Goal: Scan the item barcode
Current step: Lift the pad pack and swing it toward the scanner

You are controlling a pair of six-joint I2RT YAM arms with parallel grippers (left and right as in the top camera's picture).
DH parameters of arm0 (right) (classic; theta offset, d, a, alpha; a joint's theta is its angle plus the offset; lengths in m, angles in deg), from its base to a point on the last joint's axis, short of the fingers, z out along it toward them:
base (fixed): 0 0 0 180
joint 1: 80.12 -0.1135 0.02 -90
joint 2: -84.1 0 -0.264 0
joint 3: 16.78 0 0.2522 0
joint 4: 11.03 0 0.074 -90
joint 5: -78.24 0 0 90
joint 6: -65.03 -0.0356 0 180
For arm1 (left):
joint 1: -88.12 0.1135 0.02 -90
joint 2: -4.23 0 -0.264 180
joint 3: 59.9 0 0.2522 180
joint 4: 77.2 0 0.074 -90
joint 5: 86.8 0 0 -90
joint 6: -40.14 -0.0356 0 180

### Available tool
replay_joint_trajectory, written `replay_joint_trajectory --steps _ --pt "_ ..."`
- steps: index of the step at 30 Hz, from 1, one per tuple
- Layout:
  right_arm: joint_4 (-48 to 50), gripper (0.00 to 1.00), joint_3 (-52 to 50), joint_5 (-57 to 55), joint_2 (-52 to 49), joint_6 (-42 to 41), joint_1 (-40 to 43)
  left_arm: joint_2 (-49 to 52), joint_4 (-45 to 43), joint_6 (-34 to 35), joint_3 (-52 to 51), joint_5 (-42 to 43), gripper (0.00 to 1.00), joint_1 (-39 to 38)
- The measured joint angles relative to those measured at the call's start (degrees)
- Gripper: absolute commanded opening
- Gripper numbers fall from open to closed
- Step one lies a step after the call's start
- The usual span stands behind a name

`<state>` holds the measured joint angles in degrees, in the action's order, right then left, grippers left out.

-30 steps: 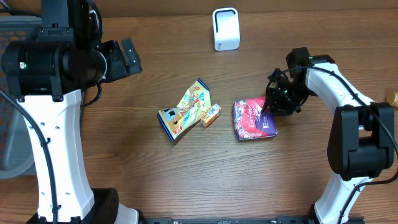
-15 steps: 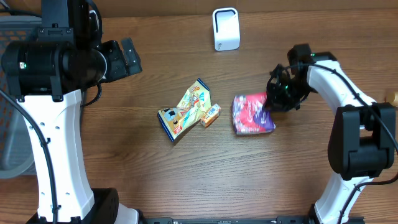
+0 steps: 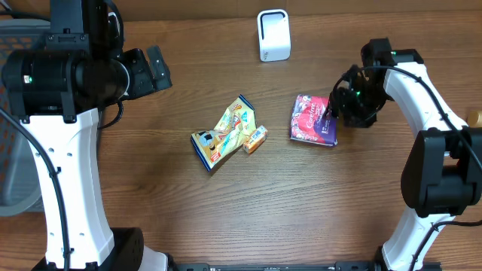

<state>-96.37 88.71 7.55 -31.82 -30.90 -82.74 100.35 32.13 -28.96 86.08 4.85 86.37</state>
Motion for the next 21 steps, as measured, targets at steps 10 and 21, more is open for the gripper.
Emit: replay_joint_trajectory --steps 10,21 --pt "4.2 0.79 0.0 -0.2 0.0 -0.3 -0.2 0.0 0.0 0.0 0.0 0.0 1.00 0.0" --pt "2.5 0.68 2.6 -4.8 0.0 -5.9 -2.0 0.0 0.0 0.0 0.0 0.0 1.00 0.0"
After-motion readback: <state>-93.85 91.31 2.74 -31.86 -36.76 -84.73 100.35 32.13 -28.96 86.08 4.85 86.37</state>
